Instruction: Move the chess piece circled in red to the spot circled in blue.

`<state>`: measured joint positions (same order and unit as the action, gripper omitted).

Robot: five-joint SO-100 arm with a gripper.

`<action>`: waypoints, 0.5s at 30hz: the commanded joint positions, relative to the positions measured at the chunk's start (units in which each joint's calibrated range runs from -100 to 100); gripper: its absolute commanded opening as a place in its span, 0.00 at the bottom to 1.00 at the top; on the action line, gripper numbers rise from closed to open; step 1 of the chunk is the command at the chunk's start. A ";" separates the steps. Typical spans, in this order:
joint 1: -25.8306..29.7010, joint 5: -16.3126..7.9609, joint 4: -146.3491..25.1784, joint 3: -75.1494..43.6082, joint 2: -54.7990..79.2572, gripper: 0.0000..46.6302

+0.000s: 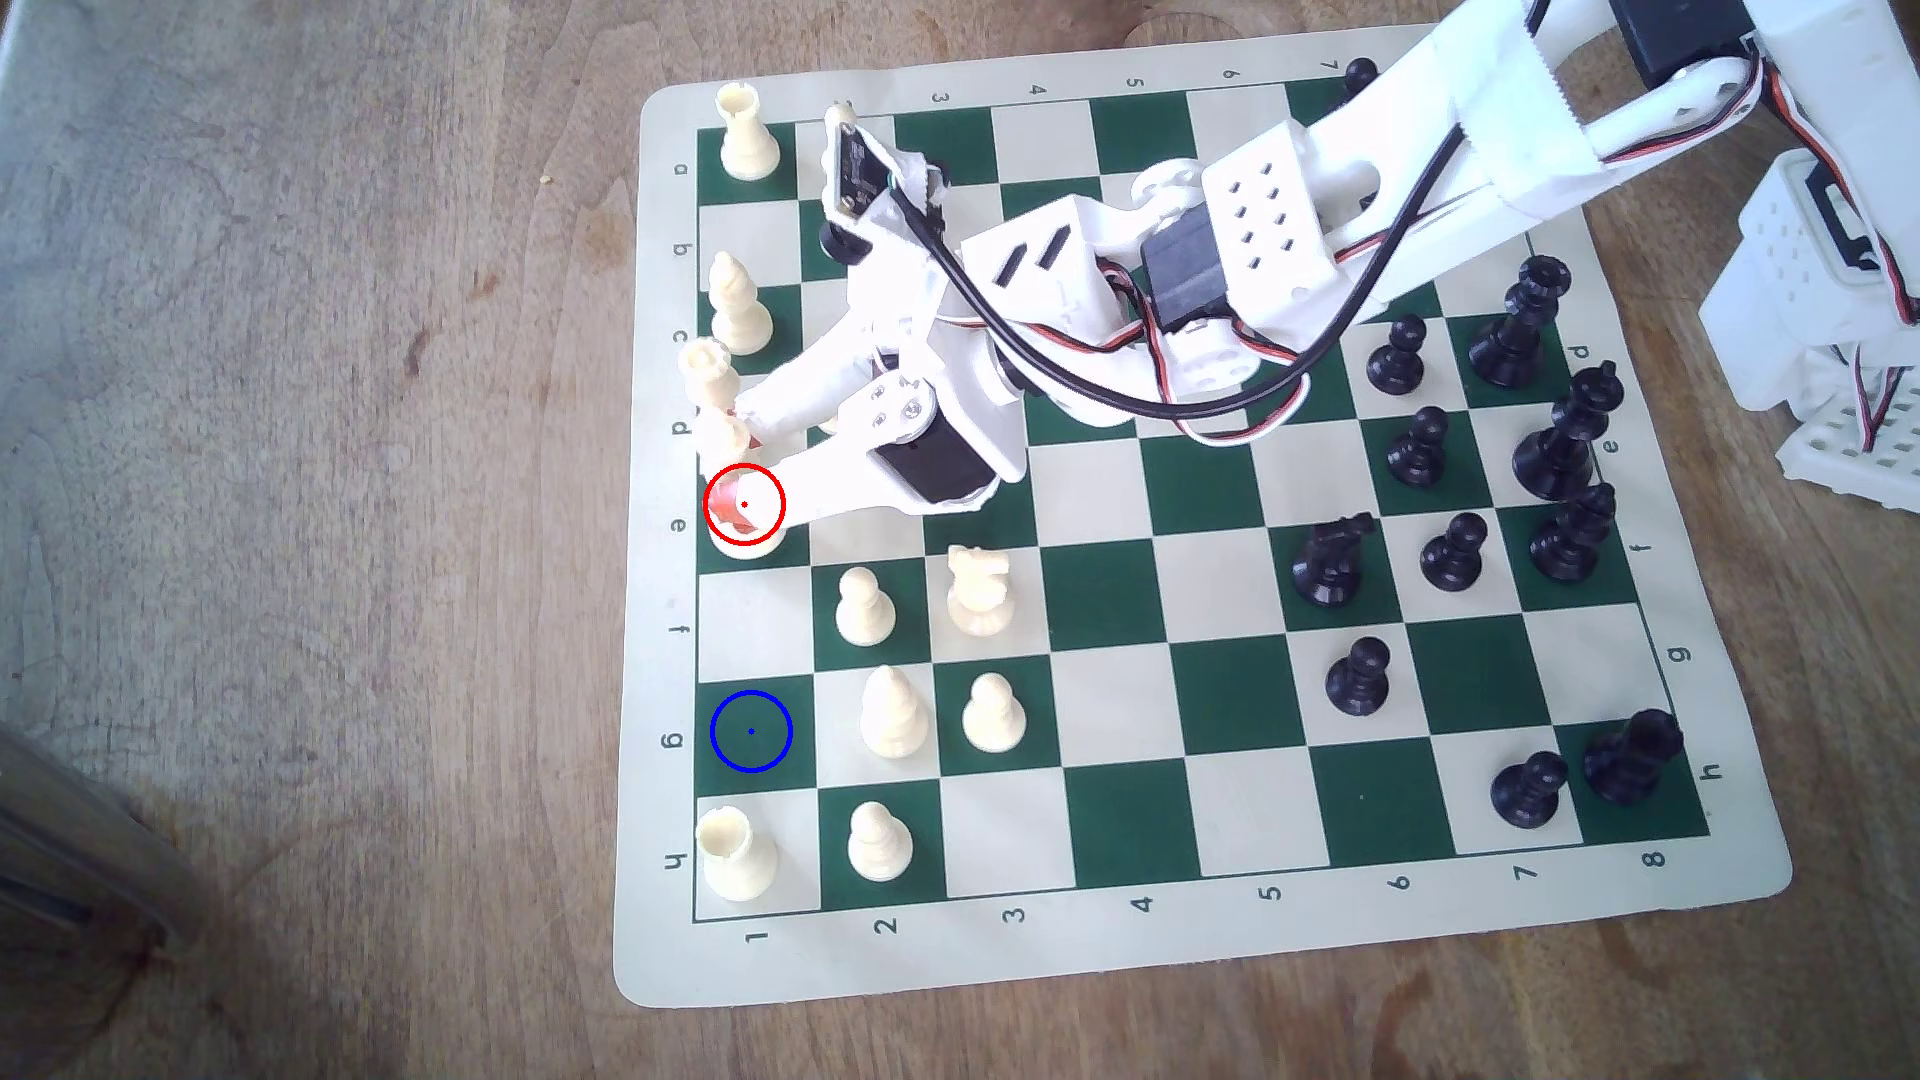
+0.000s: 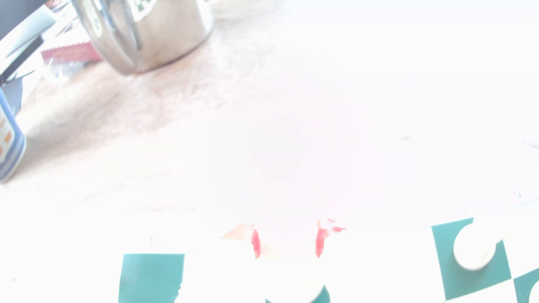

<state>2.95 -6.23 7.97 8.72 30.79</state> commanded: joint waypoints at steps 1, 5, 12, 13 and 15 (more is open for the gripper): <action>0.14 0.29 -0.19 -0.92 -8.13 0.00; 0.84 0.00 -1.42 -1.29 -9.31 0.00; 2.33 -0.10 -3.22 -3.01 -9.65 0.00; 2.49 -0.10 -3.55 -3.46 -9.65 0.00; 2.96 -0.10 -4.45 -4.28 -9.74 0.00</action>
<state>4.94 -6.13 4.62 8.72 28.70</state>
